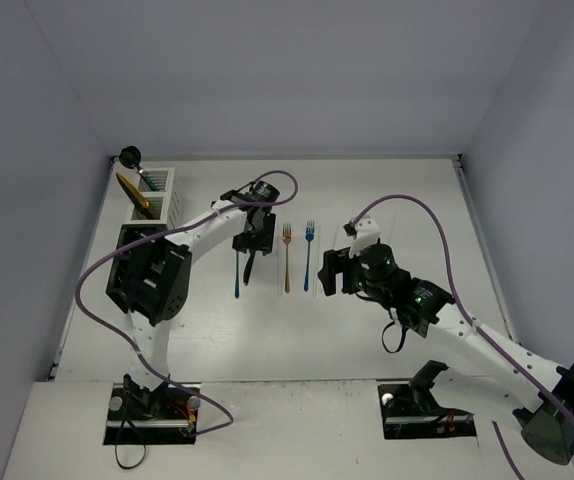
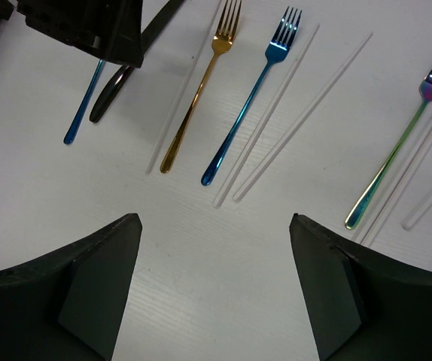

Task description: Sort the eating utensils into containers

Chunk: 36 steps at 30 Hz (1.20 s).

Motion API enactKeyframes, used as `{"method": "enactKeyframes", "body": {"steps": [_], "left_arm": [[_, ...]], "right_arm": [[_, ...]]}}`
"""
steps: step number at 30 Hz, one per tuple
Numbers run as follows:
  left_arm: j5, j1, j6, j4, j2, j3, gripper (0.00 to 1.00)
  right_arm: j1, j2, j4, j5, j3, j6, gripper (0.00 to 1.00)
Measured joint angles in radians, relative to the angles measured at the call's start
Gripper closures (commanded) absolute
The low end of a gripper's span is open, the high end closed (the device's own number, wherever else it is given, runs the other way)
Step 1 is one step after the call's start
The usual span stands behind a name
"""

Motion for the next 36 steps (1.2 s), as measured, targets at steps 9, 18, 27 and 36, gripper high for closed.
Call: {"method": "enactKeyframes", "body": {"steps": [9, 18, 27, 36], "left_arm": [[0.035, 0.007, 0.028, -0.056, 0.114, 0.048, 0.57], [0.035, 0.021, 0.041, -0.072, 0.149, 0.096, 0.57], [0.037, 0.021, 0.059, -0.076, 0.176, 0.13, 0.62], [0.05, 0.023, 0.072, -0.075, 0.186, 0.142, 1.0]], "right_arm": [[-0.001, 0.0, 0.0, 0.0, 0.0, 0.0, 0.22], [-0.001, 0.0, 0.0, 0.0, -0.002, 0.0, 0.22], [-0.001, 0.0, 0.0, 0.0, -0.002, 0.001, 0.22], [-0.001, 0.001, 0.0, 0.0, -0.002, 0.003, 0.22]]}}
